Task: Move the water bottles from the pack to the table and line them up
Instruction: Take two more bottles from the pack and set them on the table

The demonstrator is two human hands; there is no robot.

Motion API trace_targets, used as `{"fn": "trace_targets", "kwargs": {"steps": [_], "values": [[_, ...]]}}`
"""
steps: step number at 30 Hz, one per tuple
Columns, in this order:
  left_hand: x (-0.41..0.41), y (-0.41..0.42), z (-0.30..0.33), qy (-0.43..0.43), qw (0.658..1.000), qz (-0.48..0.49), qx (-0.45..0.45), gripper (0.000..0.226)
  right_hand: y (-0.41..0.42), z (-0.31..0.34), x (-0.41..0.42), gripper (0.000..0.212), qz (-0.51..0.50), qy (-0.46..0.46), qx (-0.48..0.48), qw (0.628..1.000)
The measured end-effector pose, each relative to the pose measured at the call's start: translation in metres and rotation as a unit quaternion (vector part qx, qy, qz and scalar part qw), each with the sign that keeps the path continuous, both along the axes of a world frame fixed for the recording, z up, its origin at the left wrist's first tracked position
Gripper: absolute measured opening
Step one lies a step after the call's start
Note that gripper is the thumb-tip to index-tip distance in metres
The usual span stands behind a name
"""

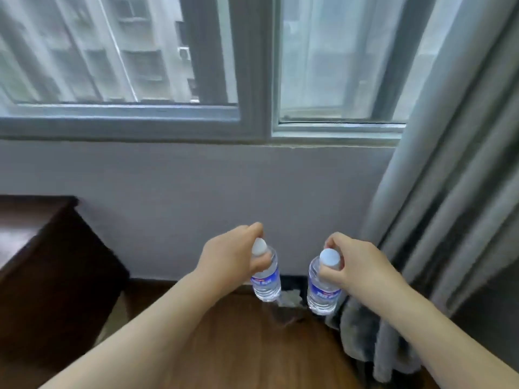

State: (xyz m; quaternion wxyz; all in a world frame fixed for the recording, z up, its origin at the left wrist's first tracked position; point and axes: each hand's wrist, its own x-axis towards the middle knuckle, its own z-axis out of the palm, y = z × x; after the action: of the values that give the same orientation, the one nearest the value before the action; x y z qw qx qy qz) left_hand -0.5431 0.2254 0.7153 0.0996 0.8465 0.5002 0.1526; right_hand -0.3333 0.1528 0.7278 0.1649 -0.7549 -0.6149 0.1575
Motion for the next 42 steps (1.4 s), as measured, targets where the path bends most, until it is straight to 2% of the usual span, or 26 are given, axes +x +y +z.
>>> {"fn": "trace_targets", "kwargs": {"steps": [4, 12, 18, 25, 33, 37, 42], "values": [[-0.141, -0.002, 0.009, -0.023, 0.993, 0.117, -0.009, 0.015, 0.044, 0.017, -0.126, 0.018, 0.109, 0.032, -0.006, 0.994], [-0.424, -0.025, 0.027, 0.007, 0.967, 0.253, 0.017, 0.016, 0.101, 0.033, -0.399, 0.018, 0.26, 0.077, 0.029, 0.962], [-0.591, -0.048, 0.039, 0.017, 0.924, 0.381, 0.017, 0.017, 0.13, 0.041, -0.583, 0.02, 0.374, 0.062, 0.06, 0.924], [-0.74, -0.043, 0.039, 0.001, 0.866, 0.498, 0.029, 0.018, 0.171, 0.043, -0.756, 0.027, 0.477, 0.075, 0.06, 0.874], [-0.874, 0.018, 0.038, -0.017, 0.836, 0.548, 0.024, 0.019, 0.24, 0.037, -0.907, 0.019, 0.521, 0.054, 0.061, 0.85], [-0.934, 0.065, 0.043, -0.022, 0.835, 0.549, 0.027, 0.017, 0.282, 0.036, -0.969, 0.021, 0.522, 0.042, 0.053, 0.85], [-1.001, 0.131, 0.045, -0.02, 0.855, 0.518, 0.017, 0.015, 0.328, 0.029, -1.031, 0.022, 0.497, 0.035, 0.056, 0.865]]}}
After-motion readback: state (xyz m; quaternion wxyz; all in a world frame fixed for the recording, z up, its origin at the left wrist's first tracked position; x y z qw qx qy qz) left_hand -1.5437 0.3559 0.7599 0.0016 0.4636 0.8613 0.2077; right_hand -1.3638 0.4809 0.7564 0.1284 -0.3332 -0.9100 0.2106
